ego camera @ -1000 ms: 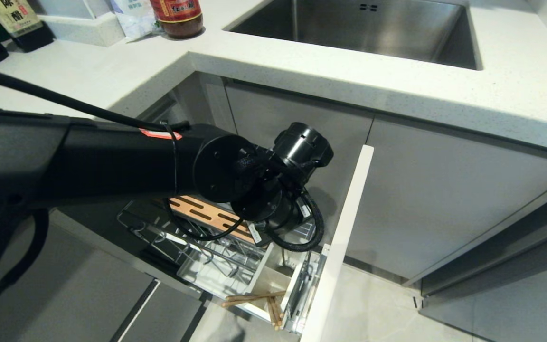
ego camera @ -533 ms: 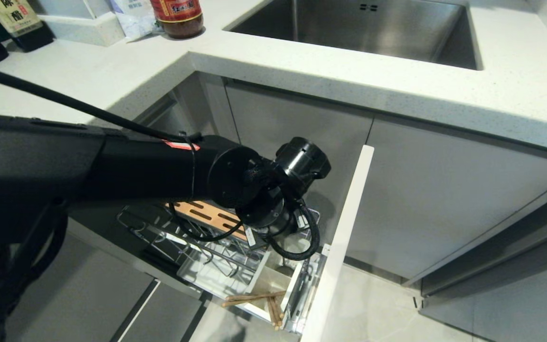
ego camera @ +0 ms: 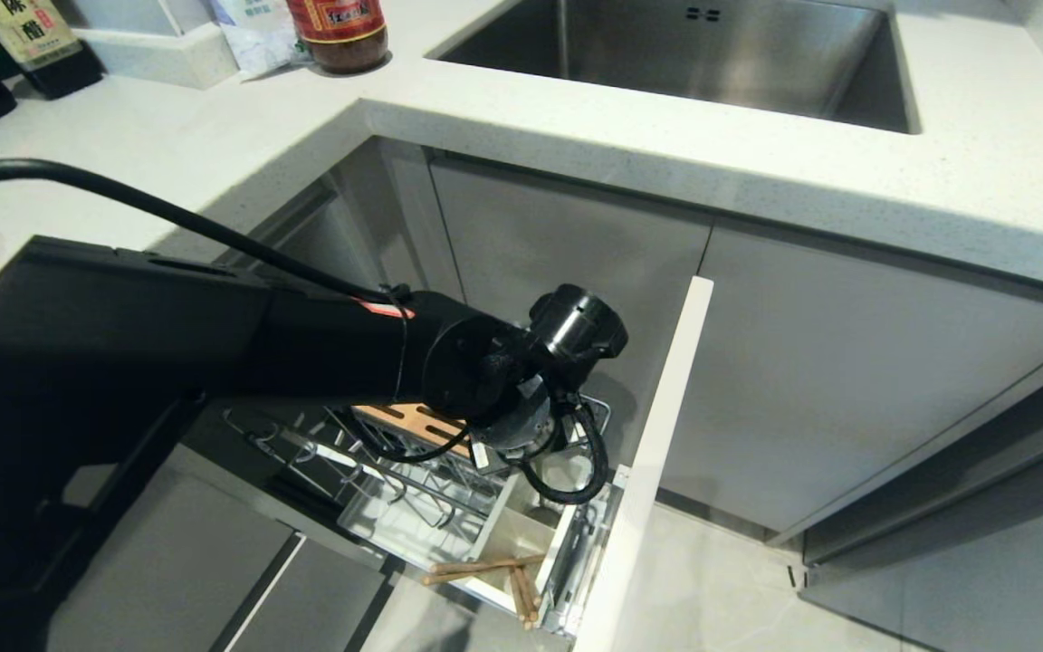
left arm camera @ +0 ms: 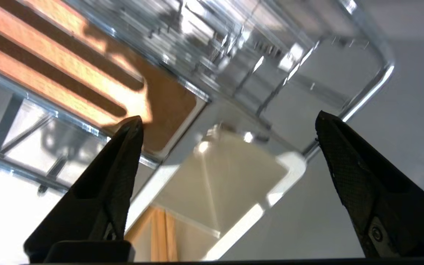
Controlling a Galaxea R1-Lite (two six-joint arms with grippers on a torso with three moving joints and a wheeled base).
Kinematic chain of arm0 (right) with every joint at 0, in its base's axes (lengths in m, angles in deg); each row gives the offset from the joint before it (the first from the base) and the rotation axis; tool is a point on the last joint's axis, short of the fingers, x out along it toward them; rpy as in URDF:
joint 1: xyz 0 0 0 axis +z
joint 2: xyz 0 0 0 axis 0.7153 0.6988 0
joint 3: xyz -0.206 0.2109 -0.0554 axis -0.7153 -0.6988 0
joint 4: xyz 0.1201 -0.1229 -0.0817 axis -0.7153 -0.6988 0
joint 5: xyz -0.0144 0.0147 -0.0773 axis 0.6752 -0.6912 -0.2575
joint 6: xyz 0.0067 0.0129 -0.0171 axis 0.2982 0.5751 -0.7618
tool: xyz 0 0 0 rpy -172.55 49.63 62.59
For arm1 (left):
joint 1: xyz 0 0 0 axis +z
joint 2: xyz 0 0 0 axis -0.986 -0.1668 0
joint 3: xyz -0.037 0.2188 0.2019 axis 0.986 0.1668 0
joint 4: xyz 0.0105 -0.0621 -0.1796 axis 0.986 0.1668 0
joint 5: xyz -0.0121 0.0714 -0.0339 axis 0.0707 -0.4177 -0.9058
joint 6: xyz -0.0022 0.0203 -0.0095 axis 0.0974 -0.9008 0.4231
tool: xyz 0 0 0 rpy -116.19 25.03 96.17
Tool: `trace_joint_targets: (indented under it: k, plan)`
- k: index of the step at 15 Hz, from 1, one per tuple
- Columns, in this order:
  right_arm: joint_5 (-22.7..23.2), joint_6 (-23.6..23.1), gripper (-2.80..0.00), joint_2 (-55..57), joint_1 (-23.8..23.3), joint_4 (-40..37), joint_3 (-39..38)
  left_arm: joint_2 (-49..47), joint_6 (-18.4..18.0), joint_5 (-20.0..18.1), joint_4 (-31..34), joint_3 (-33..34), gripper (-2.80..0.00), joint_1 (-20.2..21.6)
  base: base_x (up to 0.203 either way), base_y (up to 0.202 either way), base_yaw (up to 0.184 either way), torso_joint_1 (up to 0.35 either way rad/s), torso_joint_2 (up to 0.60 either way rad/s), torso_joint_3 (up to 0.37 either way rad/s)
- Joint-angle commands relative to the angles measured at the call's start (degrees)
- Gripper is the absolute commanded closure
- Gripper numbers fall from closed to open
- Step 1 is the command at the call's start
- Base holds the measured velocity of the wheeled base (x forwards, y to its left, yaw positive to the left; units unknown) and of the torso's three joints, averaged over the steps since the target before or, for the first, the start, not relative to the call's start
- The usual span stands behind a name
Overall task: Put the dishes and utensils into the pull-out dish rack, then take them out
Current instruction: Take the fork out of the cupboard
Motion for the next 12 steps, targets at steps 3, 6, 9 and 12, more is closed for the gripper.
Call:
trace_joint_targets:
  k: [3, 6, 9, 12]
  plan:
    - [0.0, 0.0, 0.00, 0.0, 0.0, 0.0, 0.0, -0.5, 0.2, 1.8, -2.5, 1.2, -2.80, 0.1, 0.000, 0.000, 0.000, 0.000, 0.00, 0.000]
    - [0.0, 0.0, 0.00, 0.0, 0.0, 0.0, 0.0, -0.8, 0.2, 3.0, -3.3, 1.2, -2.80, 0.0, 0.000, 0.000, 0.000, 0.000, 0.00, 0.000]
    - [0.0, 0.0, 0.00, 0.0, 0.0, 0.0, 0.0, -1.2, 0.2, 4.5, -4.6, 1.3, -2.80, 0.1, 0.000, 0.000, 0.000, 0.000, 0.00, 0.000]
    - [0.0, 0.1, 0.00, 0.0, 0.0, 0.0, 0.0, -1.5, 0.3, 5.6, -5.2, 1.5, -2.80, 0.0, 0.000, 0.000, 0.000, 0.000, 0.00, 0.000]
